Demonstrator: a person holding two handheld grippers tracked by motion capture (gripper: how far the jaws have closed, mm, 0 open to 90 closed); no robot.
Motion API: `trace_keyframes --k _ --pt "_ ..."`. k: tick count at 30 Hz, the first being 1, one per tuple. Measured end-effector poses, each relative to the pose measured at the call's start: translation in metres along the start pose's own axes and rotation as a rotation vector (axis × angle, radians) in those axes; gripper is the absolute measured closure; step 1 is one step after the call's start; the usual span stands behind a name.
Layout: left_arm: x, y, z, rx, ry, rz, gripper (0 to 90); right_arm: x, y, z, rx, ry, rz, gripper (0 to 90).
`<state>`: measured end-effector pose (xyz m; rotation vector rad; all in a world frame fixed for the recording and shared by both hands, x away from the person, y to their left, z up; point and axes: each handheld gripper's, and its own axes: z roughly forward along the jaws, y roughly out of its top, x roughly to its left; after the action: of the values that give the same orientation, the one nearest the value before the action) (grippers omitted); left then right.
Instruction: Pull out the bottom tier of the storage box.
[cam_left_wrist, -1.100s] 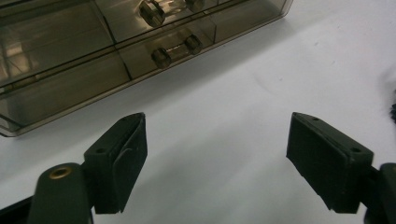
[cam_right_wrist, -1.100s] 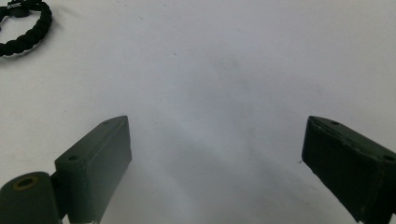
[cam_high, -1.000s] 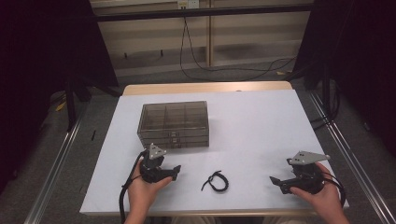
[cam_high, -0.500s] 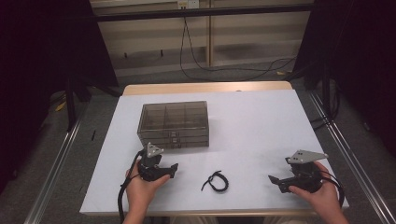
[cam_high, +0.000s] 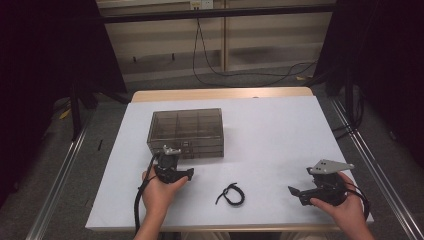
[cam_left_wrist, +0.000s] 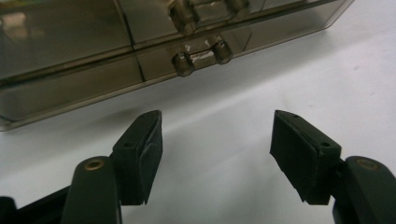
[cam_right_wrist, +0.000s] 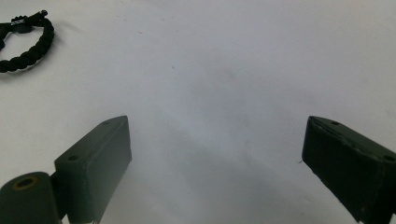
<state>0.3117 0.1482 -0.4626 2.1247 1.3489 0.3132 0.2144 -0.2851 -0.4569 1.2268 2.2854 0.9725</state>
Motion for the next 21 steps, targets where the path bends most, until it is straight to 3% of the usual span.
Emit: trace_keyframes --k 10,13,18,21 --pt "0.0 0.013 0.008 0.021 0.018 -0.065 34.9 -0.001 0.001 0.001 0.004 -0.002 -0.005 7.8" --pt "-0.001 0.019 0.008 0.044 0.022 -0.061 35.2 0.0 0.002 0.0 0.001 -0.004 -0.01 7.7" --pt "-0.001 0.029 0.01 0.052 0.021 -0.089 37.9 0.001 0.002 0.001 0.002 -0.004 -0.01 7.9" --pt "-0.002 0.032 0.013 0.062 0.041 -0.095 38.3 0.0 0.003 0.001 0.0 -0.004 -0.013 7.9"
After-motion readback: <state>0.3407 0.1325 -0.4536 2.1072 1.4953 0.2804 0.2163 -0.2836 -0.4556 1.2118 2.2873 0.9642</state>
